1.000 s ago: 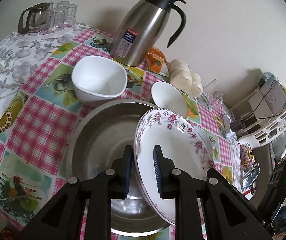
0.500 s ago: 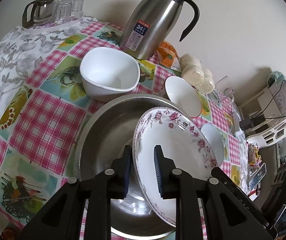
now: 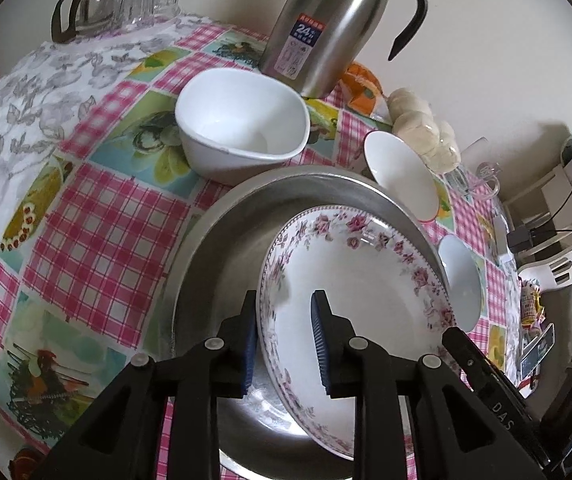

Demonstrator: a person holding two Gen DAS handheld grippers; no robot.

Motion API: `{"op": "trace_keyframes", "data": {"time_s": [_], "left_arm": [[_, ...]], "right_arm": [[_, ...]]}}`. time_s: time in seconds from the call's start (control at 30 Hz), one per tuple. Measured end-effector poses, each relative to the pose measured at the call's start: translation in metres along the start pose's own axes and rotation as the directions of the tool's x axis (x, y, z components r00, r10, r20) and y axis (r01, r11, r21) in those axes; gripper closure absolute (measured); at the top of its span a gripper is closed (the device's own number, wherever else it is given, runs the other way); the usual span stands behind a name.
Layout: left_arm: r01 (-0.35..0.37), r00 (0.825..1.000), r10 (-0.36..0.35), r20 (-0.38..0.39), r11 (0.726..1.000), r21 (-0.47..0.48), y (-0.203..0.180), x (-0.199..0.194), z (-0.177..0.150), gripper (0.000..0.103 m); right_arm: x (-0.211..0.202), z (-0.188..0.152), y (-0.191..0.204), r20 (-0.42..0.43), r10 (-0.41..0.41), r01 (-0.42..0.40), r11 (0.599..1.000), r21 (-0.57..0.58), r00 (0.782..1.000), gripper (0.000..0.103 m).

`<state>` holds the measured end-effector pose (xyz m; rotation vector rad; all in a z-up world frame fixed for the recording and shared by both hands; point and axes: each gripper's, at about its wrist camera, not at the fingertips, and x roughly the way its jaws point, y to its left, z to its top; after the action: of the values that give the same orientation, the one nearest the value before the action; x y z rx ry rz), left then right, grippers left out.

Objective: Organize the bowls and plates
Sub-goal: 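Lower the floral plate flat into the steel basin with both tools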

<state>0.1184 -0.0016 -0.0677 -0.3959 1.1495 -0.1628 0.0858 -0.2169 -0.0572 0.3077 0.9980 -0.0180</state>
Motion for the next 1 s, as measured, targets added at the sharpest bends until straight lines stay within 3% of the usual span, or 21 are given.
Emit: {"op": "trace_keyframes", "data": {"time_s": [0.43, 1.0], "left_arm": [[0.011, 0.992, -0.025, -0.12, 0.994, -0.112, 0.019, 0.02, -0.009, 0.074], [-0.048, 0.991, 0.028, -0.128, 0.988, -0.149, 0.029, 0.005, -0.017, 0.074]], "right_arm": [[0.014, -0.005, 0.004, -0.051, -0.023, 0.021, 0.999, -0.041, 0.998, 0.089], [0.01, -0.012, 0.004, -0.105, -0.05, 0.044, 0.998, -0.055, 0.993, 0.092]]}}
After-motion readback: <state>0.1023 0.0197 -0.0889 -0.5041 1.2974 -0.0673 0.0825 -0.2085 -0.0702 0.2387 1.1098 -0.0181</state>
